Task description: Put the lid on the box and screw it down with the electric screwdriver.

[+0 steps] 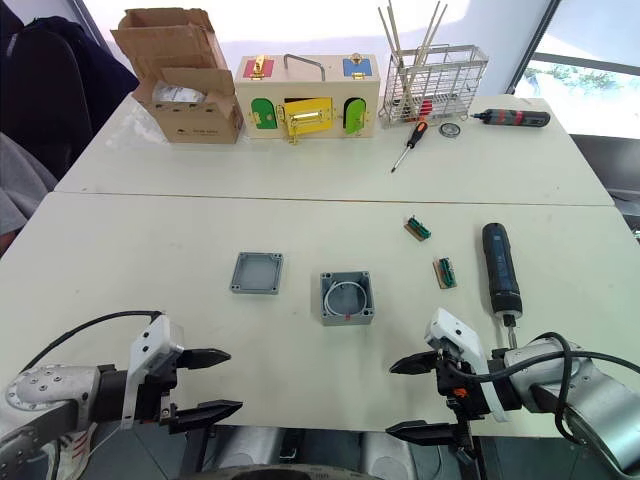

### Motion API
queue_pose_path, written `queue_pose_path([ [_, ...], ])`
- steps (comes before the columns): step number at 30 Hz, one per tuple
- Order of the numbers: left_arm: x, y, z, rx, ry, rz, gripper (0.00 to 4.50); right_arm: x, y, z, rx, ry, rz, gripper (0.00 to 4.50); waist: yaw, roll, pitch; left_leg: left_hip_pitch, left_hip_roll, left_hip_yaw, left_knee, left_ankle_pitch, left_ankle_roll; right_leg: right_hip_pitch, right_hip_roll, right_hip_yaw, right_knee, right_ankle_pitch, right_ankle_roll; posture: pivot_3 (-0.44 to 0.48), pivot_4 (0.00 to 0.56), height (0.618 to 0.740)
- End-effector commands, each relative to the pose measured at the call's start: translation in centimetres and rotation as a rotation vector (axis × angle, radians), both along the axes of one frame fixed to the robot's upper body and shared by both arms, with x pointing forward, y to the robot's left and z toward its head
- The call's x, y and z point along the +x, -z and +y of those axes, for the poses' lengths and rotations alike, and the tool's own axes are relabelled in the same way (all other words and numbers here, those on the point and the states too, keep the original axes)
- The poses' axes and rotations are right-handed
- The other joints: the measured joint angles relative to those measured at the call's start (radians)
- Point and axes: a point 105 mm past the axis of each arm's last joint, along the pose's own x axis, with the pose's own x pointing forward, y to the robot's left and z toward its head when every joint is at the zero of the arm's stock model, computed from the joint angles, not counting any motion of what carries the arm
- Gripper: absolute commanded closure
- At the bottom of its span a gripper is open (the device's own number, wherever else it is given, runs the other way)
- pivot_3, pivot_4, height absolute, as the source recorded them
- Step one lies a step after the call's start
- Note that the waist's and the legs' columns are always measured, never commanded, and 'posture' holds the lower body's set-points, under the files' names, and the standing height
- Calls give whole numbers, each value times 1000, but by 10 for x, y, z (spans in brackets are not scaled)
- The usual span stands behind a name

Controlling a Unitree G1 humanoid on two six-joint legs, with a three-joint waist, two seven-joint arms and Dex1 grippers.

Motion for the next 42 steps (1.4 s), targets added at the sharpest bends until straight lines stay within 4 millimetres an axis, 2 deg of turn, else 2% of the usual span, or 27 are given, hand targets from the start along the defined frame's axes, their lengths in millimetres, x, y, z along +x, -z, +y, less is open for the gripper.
queue_pose_path([
  [1, 1, -6, -4, -15, 19, -23, 58, -1, -5, 5, 16, -22, -19, 0, 0, 0, 0, 0, 0, 0, 0, 0, 0, 0, 0, 0, 0, 0, 0, 0, 150, 735],
  [16, 10, -11, -2, -11, 14, -56, 58, 11, -4, 0, -1, 2, -70, 0, -1, 0, 0, 0, 0, 0, 0, 0, 0, 0, 0, 0, 0, 0, 0, 0, 150, 735],
  [20, 20, -7, 5, 50, -25, -97, 58, 16, -2, -6, -45, 6, -95, 0, -1, 0, 0, 0, -1, 0, 0, 0, 0, 0, 1, -1, 0, 0, 1, 0, 150, 735],
  [23, 36, 6, 28, 211, -98, -135, 58, 26, -9, -7, -50, 63, -125, 0, -1, 0, 0, 0, -1, 0, 0, 0, 0, 0, 1, -1, 0, 0, 1, 0, 150, 735],
  [25, 51, -5, 43, 253, -124, -153, 58, 21, -15, -7, -37, 90, -103, 0, 3, 0, 0, 0, -1, 0, 0, 0, 0, 0, 1, -1, 1, 0, 1, 0, 150, 735],
  [28, 75, -36, 54, 275, -102, -181, 58, 17, -28, -5, 14, 130, -66, 0, 15, -1, 0, 0, -1, -3, 0, 1, -1, 0, 2, -4, 2, 1, 1, 0, 150, 735],
  [30, 96, -72, 41, 285, 1, -268, 58, 21, -41, 1, 64, 141, -75, 0, 20, -1, 0, 0, -1, -4, 1, 1, -1, 1, 3, -4, 2, 1, 1, 0, 150, 735],
  [32, 111, -101, 16, 288, 156, -352, 58, 26, -51, 8, 79, 131, -105, 0, 26, -1, 1, 0, -2, -5, 3, 1, -1, 2, 4, -6, 3, 1, 1, 0, 150, 735],
  [33, 115, -106, 10, 291, 197, -365, 58, 29, -53, 10, 77, 129, -113, 0, 24, -1, 0, -1, -3, -7, 4, 1, -2, 2, 3, -7, 3, 1, 1, 0, 150, 735],
  [35, 122, -116, -14, 294, 330, -399, 58, 34, -55, 12, 64, 131, -140, 0, 22, -1, 0, 1, -6, -6, 3, 4, -5, 3, 2, -6, 2, 1, 1, 0, 150, 735],
  [39, 136, -126, -90, 217, 567, -515, 58, 49, -56, 18, 90, 199, -194, 0, 23, -4, 2, -2, -10, -4, 4, 4, -5, 0, 0, -6, 6, 1, 2, 0, 150, 735],
  [42, 138, -119, -112, 214, 630, -508, 58, 46, -49, 19, 63, 202, -183, 0, 17, -9, 6, -5, -10, -6, 12, 3, -2, 0, 0, -6, 12, -1, 4, 0, 150, 735],
])
